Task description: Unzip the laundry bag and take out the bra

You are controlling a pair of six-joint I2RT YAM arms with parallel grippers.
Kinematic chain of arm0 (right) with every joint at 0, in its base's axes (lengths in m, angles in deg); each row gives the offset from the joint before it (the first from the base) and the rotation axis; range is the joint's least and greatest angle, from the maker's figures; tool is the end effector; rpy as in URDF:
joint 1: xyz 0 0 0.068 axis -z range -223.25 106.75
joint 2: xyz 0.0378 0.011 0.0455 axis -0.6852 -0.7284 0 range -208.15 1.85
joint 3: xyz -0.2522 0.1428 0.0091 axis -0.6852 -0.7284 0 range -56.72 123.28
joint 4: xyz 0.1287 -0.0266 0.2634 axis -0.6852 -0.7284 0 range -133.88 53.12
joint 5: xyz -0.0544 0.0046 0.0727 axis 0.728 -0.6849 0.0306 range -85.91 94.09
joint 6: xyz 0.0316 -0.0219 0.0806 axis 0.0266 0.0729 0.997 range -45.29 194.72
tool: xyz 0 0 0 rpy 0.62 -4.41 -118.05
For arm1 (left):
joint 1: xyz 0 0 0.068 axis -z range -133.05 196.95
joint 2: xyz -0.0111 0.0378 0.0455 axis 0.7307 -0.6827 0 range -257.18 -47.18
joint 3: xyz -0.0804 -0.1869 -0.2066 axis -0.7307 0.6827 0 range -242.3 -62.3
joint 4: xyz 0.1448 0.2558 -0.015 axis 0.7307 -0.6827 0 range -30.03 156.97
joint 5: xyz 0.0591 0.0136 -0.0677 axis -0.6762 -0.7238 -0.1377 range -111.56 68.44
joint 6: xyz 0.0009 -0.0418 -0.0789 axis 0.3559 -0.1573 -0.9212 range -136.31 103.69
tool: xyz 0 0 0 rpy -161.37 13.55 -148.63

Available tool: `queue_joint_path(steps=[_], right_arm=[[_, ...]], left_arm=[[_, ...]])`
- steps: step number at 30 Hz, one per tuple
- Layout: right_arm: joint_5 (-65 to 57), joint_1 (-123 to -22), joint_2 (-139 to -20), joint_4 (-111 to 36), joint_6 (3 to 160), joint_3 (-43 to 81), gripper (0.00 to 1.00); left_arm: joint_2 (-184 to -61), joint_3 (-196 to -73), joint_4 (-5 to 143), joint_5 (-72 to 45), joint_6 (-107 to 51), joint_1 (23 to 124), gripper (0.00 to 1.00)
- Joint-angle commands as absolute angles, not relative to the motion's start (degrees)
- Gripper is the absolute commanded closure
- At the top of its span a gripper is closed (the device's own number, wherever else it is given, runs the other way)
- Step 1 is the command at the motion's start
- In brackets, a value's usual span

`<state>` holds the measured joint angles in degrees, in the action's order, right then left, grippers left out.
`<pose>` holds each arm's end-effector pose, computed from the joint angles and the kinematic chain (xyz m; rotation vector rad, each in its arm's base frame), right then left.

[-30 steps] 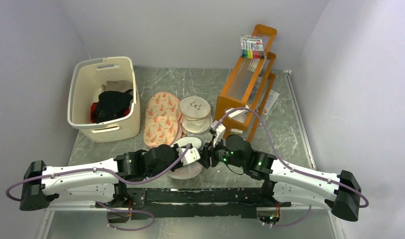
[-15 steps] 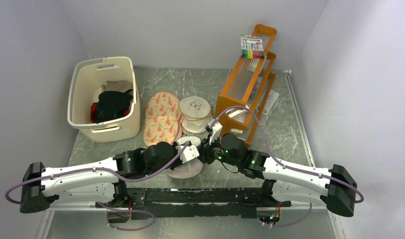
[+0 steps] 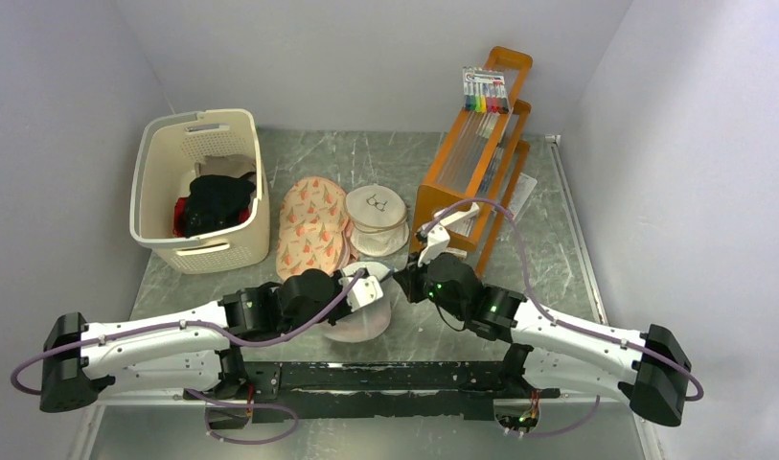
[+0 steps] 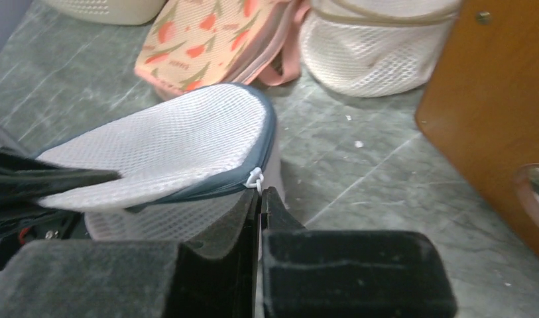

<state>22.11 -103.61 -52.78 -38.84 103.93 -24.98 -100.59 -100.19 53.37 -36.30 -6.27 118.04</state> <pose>0.1569 0.2259 0.2268 -0.3484 2.0197 0.6885 0.1066 -0.2485 0.2492 1.2310 1.6812 -0.3887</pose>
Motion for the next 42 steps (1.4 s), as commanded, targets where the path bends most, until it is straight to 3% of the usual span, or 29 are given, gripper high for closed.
queue_joint_path(steps=[1,5,7,9,13,20,23,28,35,37,42], right_arm=[[24.38,-96.68,-51.1,-43.57,102.93,-24.37,1.0],[14.03,-91.84,-50.23,-42.61,99.59,-25.0,1.0],[8.52,-91.81,-48.89,-41.57,97.18,-24.49,1.0],[2.28,-91.85,-46.88,-39.33,95.78,-24.95,1.0],[-4.74,-91.94,-44.36,-34.4,96.94,-26.93,1.0],[-9.27,-92.86,-47.28,-30.64,99.66,-27.18,1.0],[-10.66,-93.14,-48.6,-30.35,98.86,-26.58,1.0],[-11.37,-93.41,-48.66,-30.74,98.44,-25.91,1.0],[-11.82,-93.74,-46.97,-28.37,100.05,-28.7,1.0],[-12.01,-93.79,-46.96,-28.85,99.91,-28.6,1.0],[-10.17,-93.89,-47.14,-32.02,98.67,-27.38,1.0]], left_arm=[[-100.85,-103.02,53.44,-34.22,-6.93,117.55,0.93],[-101.66,-103.78,52.01,-34.56,-7.1,117.53,0.93],[-101.87,-104.15,50.98,-34.71,-7.4,117.45,0.79],[-101.93,-104.72,50.1,-33.49,-7.54,117.44,0.57],[-101.2,-105.3,52.11,-30.11,-11.7,117.44,0.36],[-100.59,-108.64,55.88,-36.18,-39.57,117.44,0.29],[-100.53,-107.54,57.67,-36.22,-44.56,117.44,0.3],[-103.93,-111.44,47.59,-43.4,-50.48,117.44,0.37],[-107.28,-110.88,53.46,-38.07,-49.93,117.44,0.35],[-108.5,-111.49,52.49,-38.92,-50.11,117.44,0.43],[-110.86,-114.44,46.69,-42.94,-47.86,117.44,0.76]])
